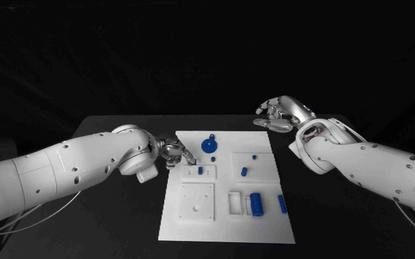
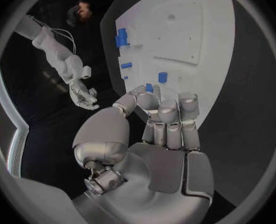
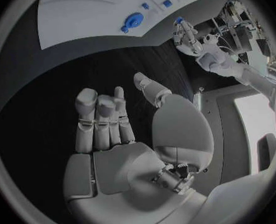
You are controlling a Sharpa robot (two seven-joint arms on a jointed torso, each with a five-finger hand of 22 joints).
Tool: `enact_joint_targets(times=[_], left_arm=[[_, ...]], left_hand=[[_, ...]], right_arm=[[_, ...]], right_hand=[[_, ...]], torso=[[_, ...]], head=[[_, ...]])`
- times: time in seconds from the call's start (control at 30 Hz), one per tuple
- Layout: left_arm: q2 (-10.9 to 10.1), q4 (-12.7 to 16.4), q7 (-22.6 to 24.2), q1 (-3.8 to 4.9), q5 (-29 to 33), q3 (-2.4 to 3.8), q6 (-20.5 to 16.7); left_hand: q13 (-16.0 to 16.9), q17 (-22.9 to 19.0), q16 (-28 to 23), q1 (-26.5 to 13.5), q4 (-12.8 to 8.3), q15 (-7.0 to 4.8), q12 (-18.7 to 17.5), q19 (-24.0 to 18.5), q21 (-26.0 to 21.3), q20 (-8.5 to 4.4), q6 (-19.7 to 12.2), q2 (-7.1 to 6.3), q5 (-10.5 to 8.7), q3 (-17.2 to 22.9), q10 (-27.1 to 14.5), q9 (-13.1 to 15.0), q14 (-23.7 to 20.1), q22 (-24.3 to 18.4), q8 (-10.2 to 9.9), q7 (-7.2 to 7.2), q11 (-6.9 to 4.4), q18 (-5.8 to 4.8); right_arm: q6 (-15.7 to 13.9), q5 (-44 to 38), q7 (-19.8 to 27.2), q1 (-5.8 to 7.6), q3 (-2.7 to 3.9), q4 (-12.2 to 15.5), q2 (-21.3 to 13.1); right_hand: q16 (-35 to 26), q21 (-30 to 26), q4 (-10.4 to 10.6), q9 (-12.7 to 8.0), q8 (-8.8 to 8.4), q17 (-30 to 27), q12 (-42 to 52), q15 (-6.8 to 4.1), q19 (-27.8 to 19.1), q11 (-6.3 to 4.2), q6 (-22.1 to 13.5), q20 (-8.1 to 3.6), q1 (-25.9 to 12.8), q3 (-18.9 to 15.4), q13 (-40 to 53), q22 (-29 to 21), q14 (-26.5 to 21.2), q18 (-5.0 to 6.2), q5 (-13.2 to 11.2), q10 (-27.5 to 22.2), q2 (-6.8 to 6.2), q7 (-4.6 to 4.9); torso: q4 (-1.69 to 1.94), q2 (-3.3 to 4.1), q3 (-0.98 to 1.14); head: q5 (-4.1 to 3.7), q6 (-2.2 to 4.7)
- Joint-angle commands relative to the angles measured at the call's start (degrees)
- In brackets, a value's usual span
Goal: Assemble the parts on the task board
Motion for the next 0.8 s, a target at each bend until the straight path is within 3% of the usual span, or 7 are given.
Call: enact_joint_targets(times=[0.03,0.17,0.3,0.47,0.57,0.8], left_arm=[[0.6,-0.1,-3.6,0.09,-8.2,-0.31,-3.4],[1.4,-0.8,-3.3,0.09,-8.9,-0.85,-5.3],[2.1,-0.9,-3.4,0.08,-9.7,-1.46,-5.7],[3.1,-1.7,-3.6,0.07,-9.9,-2.78,-5.5],[3.6,-2.0,-3.6,0.05,-9.9,-3.62,-5.0],[4.4,-3.0,-3.8,0.04,-9.8,-4.15,-3.7]], left_hand=[[-0.7,0.0,0.4,0.1,0.0,-0.55,-0.2,0.7,0.4,-6.05,6.4,0.21,1.09,0.4,0.6,19.6,1.1,0.5,1.6,-3.35,-0.22,0.52],[-1.1,0.0,0.8,-0.6,0.0,-0.72,0.7,1.2,0.7,-6.15,9.5,-0.58,5.01,0.3,0.5,22.0,1.7,0.5,3.5,-4.68,-1.52,0.56],[-1.3,-0.1,0.8,-0.5,-0.1,-0.79,1.1,1.3,0.7,-6.23,9.3,-0.77,5.31,0.5,0.3,23.0,1.8,0.5,3.4,-4.81,-1.66,0.64],[-1.5,-0.2,0.8,-0.5,-0.1,-0.78,1.4,1.3,0.8,-6.24,9.7,-0.98,5.95,0.6,0.2,23.8,1.9,0.5,3.5,-4.98,-1.81,0.64],[-1.7,-0.2,1.0,-0.6,-0.1,-0.65,1.8,1.3,0.9,-6.21,11.3,-1.36,7.17,0.5,0.1,25.5,2.0,0.5,4.9,-5.59,-2.37,0.60],[-1.9,-0.2,1.6,-1.2,-0.1,-0.20,3.5,1.3,1.0,-6.18,12.2,-1.19,9.53,0.5,0.2,28.3,2.2,0.6,5.9,-6.03,-2.74,0.57]], right_arm=[[-0.3,1.1,1.1,-0.01,0.07,-0.1,0.1],[-0.3,1.1,1.2,-0.01,0.16,-0.1,0.2],[-0.2,1.3,1.3,-0.01,0.21,-0.3,0.4],[-0.1,1.4,1.3,-0.01,0.22,-0.5,0.5],[0.0,1.4,1.4,-0.01,0.22,-0.6,0.7],[0.1,1.4,1.4,-0.01,0.22,-0.5,0.6]], right_hand=[[-0.2,-0.4,0.3,-0.1,-0.17,0.0,-0.2,0.40,-0.3,0.19,-0.8,0.07,0.5,-0.1,-0.1,0.6,-0.2,4.87,0.4,-0.4,-0.03,0.76],[-0.2,-0.4,0.3,-0.1,-0.19,0.0,-0.1,0.40,-0.3,0.19,-0.8,0.11,0.5,-0.2,-0.1,0.6,-0.2,4.87,1.0,-0.4,-0.01,0.76],[-0.3,-0.4,0.4,-0.1,-0.20,0.0,-0.1,0.40,-0.3,0.20,-0.8,0.13,0.6,-0.3,-0.1,0.7,-0.2,4.86,1.6,-0.4,0.01,0.76],[-0.3,-0.4,0.4,-0.1,-0.21,0.0,-0.1,0.40,-0.3,0.20,-0.8,0.14,0.6,-0.4,-0.1,0.7,-0.2,4.87,1.7,-0.4,0.02,0.76],[-0.3,-0.5,0.5,-0.1,-0.21,0.0,-0.1,0.40,-0.3,0.20,-0.8,0.16,0.6,-0.5,-0.2,0.7,-0.1,4.87,2.8,-0.4,0.07,0.76],[-0.3,-0.5,0.6,-0.1,-0.22,0.0,-0.1,0.40,-0.3,0.20,-0.8,0.18,0.5,-0.6,-0.2,0.7,-0.1,4.87,3.3,-0.4,0.10,0.76]], torso=[[0.06,-0.10,0.04],[0.17,-0.04,0.00],[0.07,0.07,-0.11],[0.05,0.08,-0.13],[-0.04,0.12,-0.13],[-0.02,0.06,-0.09]], head=[[0.20,-0.22],[0.39,-0.24],[0.56,-0.22],[0.70,-0.58],[0.77,-0.69],[0.68,-0.95]])
